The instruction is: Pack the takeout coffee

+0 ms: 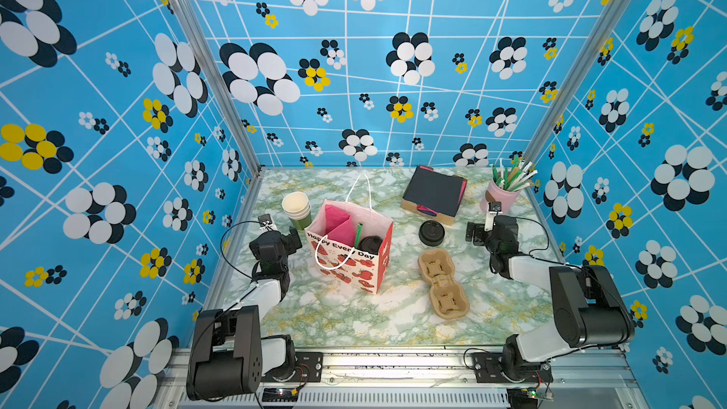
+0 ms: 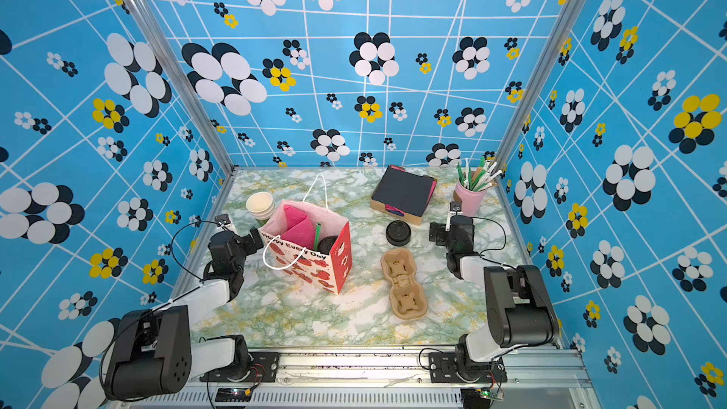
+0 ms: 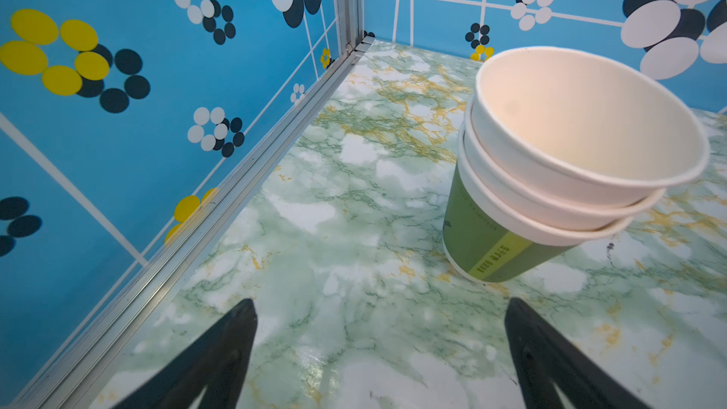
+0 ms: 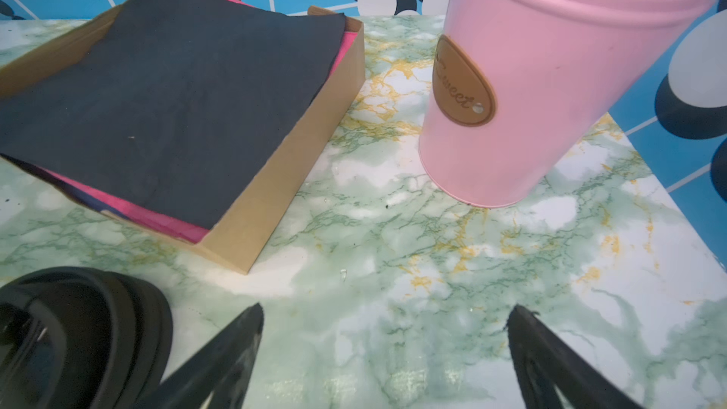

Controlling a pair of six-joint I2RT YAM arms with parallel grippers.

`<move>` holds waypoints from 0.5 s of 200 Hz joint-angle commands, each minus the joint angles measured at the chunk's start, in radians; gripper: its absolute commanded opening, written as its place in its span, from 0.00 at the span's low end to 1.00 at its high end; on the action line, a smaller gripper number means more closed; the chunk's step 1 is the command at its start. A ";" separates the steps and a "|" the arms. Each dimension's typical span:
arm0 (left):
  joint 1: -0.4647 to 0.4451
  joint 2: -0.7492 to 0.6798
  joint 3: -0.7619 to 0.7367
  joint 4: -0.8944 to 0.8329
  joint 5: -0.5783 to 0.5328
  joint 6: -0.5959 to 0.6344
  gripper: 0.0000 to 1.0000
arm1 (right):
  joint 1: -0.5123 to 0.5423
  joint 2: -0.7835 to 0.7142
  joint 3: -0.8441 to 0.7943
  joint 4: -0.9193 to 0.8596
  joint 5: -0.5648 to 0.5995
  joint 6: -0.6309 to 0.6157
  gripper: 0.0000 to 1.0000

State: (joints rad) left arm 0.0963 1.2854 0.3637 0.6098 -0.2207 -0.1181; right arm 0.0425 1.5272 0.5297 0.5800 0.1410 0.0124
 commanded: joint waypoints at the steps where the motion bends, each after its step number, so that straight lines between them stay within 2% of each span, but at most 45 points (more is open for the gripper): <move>1: -0.013 0.027 -0.017 0.115 0.013 0.052 0.99 | -0.012 -0.021 -0.079 0.168 -0.026 -0.006 0.99; 25: -0.020 0.027 -0.011 0.104 0.043 0.069 0.99 | -0.015 0.035 -0.170 0.402 -0.022 -0.003 0.99; 43: -0.021 0.029 -0.009 0.104 0.046 0.069 0.99 | -0.016 0.005 -0.146 0.300 -0.034 -0.005 0.99; 100: -0.024 0.042 0.012 0.077 0.090 0.090 0.99 | -0.018 0.017 -0.154 0.332 -0.033 -0.004 0.99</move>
State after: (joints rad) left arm 0.0814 1.3277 0.3618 0.6785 -0.1631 -0.0544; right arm 0.0311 1.5402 0.3744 0.8753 0.1181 0.0109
